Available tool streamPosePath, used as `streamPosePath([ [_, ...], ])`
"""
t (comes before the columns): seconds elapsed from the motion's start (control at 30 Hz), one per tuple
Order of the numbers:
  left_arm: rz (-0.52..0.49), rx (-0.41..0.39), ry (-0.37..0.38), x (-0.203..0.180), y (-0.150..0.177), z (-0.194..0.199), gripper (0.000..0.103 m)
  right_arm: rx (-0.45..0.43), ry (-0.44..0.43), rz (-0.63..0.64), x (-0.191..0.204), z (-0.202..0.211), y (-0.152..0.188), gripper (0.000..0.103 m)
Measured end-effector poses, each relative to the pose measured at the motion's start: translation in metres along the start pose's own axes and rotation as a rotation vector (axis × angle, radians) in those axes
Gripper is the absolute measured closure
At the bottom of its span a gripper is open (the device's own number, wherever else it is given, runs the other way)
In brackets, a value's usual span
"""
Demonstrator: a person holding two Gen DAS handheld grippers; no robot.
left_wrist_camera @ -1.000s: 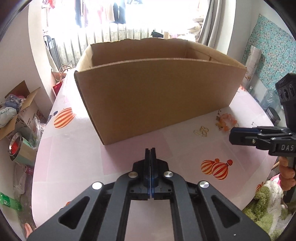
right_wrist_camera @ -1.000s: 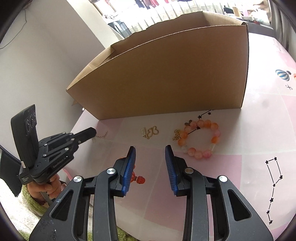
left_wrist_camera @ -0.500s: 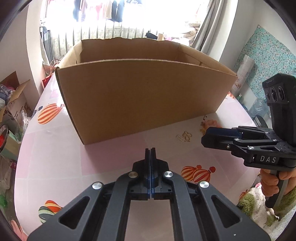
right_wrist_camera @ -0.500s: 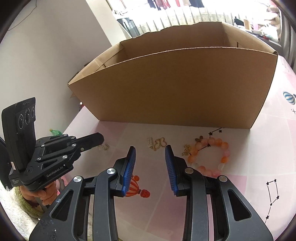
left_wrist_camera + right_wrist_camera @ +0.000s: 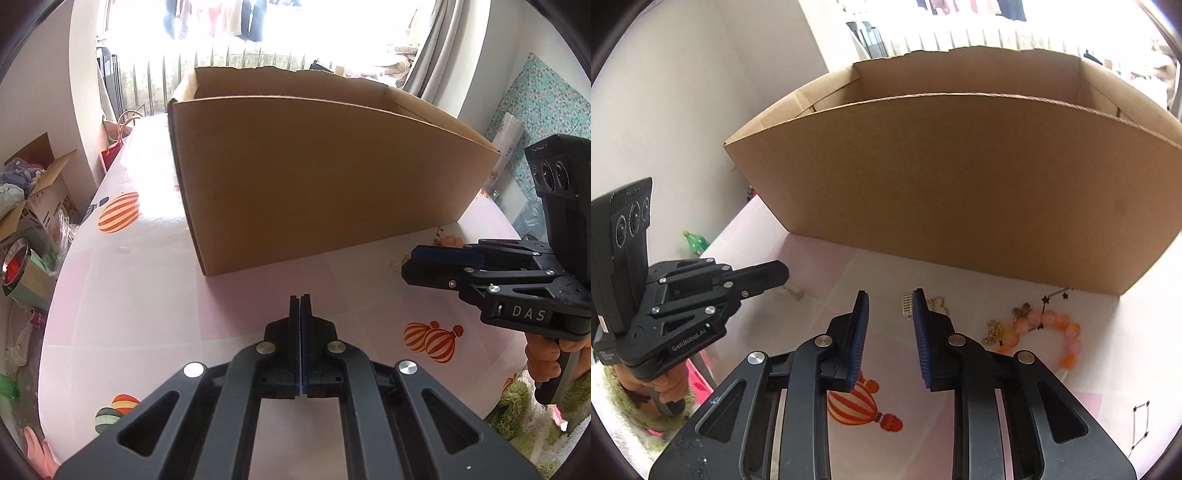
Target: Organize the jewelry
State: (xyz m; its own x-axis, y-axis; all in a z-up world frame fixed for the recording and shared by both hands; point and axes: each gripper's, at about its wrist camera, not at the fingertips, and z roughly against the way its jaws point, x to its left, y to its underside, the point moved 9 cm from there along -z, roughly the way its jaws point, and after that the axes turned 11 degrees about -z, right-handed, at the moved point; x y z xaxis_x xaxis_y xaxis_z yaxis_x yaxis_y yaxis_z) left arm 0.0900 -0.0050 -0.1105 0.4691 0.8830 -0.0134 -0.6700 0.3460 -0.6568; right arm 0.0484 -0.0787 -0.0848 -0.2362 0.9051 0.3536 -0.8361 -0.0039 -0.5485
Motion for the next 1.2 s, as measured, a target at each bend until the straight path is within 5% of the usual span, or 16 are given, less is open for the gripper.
streamPosePath([
  [0.67, 0.058, 0.011, 0.001, 0.018, 0.013, 0.001, 0.103, 0.075, 0.207, 0.26, 0.008, -0.015, 0.003, 0.09],
  [1.2, 0.059, -0.01, 0.012, 0.021, 0.013, 0.004, 0.103, 0.108, 0.153, 0.208, 0.012, -0.036, -0.007, 0.101],
])
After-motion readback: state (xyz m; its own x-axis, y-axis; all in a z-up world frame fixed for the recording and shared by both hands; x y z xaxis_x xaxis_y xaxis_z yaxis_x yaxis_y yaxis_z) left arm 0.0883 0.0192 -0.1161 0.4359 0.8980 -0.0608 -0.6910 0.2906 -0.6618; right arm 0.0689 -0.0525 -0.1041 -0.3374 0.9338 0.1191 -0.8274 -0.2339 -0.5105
